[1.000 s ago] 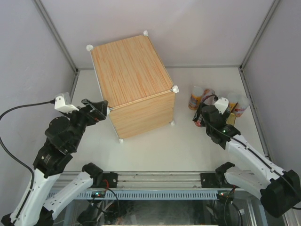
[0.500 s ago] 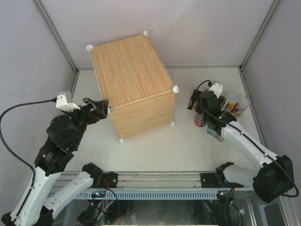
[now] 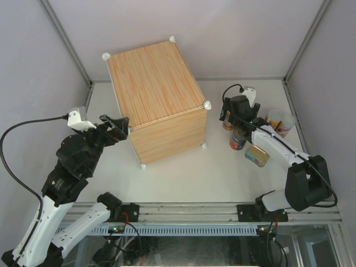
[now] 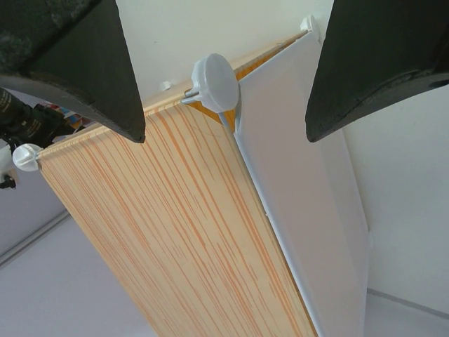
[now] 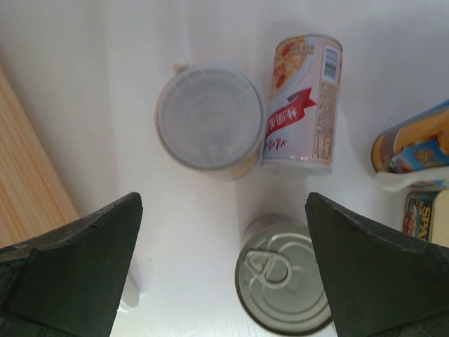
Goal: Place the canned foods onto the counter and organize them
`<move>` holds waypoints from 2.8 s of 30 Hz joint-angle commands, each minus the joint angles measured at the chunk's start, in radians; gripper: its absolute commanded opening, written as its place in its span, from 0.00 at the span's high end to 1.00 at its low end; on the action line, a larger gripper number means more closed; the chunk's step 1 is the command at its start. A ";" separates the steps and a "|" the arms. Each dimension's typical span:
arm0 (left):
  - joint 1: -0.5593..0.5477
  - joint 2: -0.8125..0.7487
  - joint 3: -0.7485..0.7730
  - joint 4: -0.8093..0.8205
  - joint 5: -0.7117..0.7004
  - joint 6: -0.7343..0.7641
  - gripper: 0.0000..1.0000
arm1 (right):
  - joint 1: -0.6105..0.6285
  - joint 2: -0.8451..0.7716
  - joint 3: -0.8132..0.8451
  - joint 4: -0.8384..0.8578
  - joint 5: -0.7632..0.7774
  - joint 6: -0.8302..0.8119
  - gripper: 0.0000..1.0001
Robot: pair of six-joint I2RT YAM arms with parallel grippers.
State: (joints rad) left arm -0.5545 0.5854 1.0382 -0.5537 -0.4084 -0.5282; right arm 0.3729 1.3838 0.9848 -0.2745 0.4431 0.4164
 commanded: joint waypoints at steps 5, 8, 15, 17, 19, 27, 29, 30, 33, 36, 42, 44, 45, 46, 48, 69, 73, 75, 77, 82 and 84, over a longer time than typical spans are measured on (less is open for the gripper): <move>-0.003 0.020 0.066 0.048 -0.012 0.036 0.00 | -0.039 0.108 0.102 0.077 -0.003 -0.053 0.00; -0.001 0.022 0.065 0.050 -0.013 0.037 0.00 | -0.049 0.149 0.122 0.081 -0.012 -0.057 0.00; 0.009 0.015 0.054 0.053 -0.017 0.039 0.00 | -0.059 0.218 0.152 0.105 -0.025 -0.074 0.09; 0.013 0.014 0.051 0.053 -0.015 0.038 0.00 | -0.062 0.238 0.166 0.099 -0.021 -0.078 0.13; 0.017 0.011 0.047 0.053 -0.015 0.039 0.00 | -0.062 0.248 0.172 0.097 -0.017 -0.081 0.22; 0.038 0.001 0.034 0.052 -0.009 0.037 0.00 | -0.056 0.235 0.172 0.088 -0.022 -0.104 0.95; 0.040 -0.003 0.029 0.053 -0.011 0.036 0.00 | -0.053 0.222 0.172 0.086 -0.022 -0.110 1.00; 0.042 -0.006 0.025 0.052 -0.013 0.035 0.00 | -0.049 0.214 0.172 0.086 -0.018 -0.114 1.00; 0.050 -0.013 0.019 0.051 -0.020 0.036 0.00 | -0.030 0.184 0.171 0.096 -0.008 -0.131 1.00; 0.054 -0.020 0.014 0.048 -0.028 0.034 0.00 | -0.007 0.146 0.172 0.105 0.012 -0.148 1.00; 0.057 -0.039 0.011 0.047 -0.052 0.033 0.00 | 0.018 0.073 0.171 0.114 0.047 -0.164 1.00; 0.058 -0.040 0.008 0.047 -0.056 0.031 0.00 | 0.025 0.051 0.172 0.116 0.055 -0.171 1.00; 0.059 -0.041 0.007 0.047 -0.058 0.030 0.00 | 0.028 0.036 0.172 0.116 0.059 -0.175 1.00; 0.059 -0.041 0.007 0.048 -0.059 0.029 0.00 | 0.031 0.025 0.172 0.116 0.064 -0.178 1.00; 0.059 -0.041 0.006 0.050 -0.063 0.028 0.00 | 0.036 0.001 0.172 0.113 0.073 -0.184 1.00; 0.064 -0.024 0.026 0.078 -0.087 0.023 0.00 | 0.263 -0.230 0.405 0.051 0.271 -0.375 1.00; 0.064 -0.025 0.027 0.080 -0.091 0.023 0.00 | 0.336 -0.231 0.459 0.083 0.313 -0.451 1.00; 0.064 -0.027 0.026 0.080 -0.093 0.025 0.00 | 0.371 -0.226 0.482 0.112 0.330 -0.491 1.00; 0.064 -0.027 0.025 0.082 -0.097 0.026 0.00 | 0.402 -0.218 0.503 0.133 0.343 -0.526 1.00; 0.064 -0.029 0.025 0.078 -0.104 0.033 0.00 | 0.467 -0.193 0.548 0.188 0.353 -0.589 1.00; 0.064 -0.029 0.026 0.077 -0.105 0.034 0.00 | 0.492 -0.174 0.579 0.206 0.365 -0.621 1.00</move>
State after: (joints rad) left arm -0.4969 0.5541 1.0382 -0.5098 -0.4953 -0.5117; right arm 0.8242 1.2076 1.4540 -0.2813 0.7628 -0.1066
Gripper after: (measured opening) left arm 0.997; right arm 0.569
